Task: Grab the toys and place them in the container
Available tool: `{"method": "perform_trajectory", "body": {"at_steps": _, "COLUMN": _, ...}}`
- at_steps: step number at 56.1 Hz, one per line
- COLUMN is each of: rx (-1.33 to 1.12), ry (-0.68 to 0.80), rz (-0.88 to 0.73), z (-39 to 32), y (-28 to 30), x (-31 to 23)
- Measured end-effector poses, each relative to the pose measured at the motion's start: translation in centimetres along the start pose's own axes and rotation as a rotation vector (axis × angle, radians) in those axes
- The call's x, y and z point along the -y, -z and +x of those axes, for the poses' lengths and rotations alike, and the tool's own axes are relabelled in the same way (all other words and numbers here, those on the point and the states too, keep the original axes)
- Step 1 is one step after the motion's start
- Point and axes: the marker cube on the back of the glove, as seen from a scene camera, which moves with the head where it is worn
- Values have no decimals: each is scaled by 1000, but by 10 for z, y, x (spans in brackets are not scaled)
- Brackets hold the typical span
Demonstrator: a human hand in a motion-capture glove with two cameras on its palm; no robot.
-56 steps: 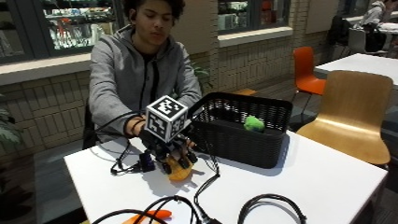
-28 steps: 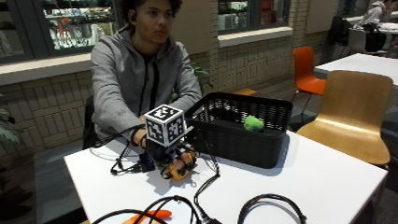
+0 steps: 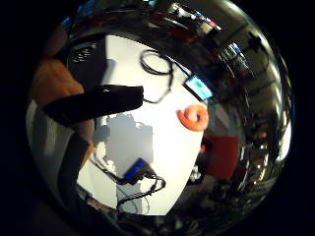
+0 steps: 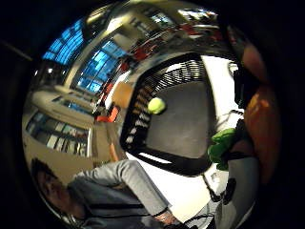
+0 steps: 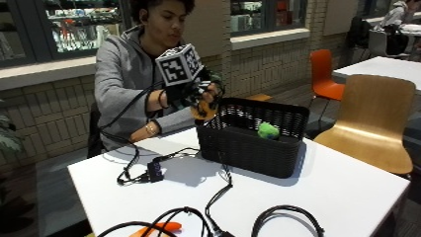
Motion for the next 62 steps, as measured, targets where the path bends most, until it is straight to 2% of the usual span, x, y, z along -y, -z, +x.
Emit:
{"method": "perform_trajectory", "body": {"at_steps": 4, "rx": -11, "ry": 82, "rz": -30, "z": -39, "y": -6, "x": 11}}
{"method": "perform_trajectory", "body": {"at_steps": 12, "rx": -23, "ry": 145, "rz": -104, "z": -81, "y": -36, "x": 22}}
{"method": "perform_trajectory", "body": {"at_steps": 18, "rx": -70, "ry": 154, "rz": -158, "z": -92, "y": -53, "x": 22}}
{"method": "perform_trajectory", "body": {"at_steps": 25, "rx": -46, "ry": 173, "rz": -325, "z": -102, "y": -59, "x": 15}}
{"method": "perform_trajectory", "body": {"at_steps": 30, "rx": -21, "ry": 168, "rz": -298, "z": -98, "y": -54, "x": 14}}
{"method": "perform_trajectory", "body": {"at_steps": 43, "rx": 3, "ry": 8, "rz": -252, "z": -29, "y": -35, "x": -1}}
{"method": "perform_trajectory", "body": {"at_steps": 62, "rx": -82, "ry": -432, "rz": -247, "z": 169, "y": 1, "x": -59}}
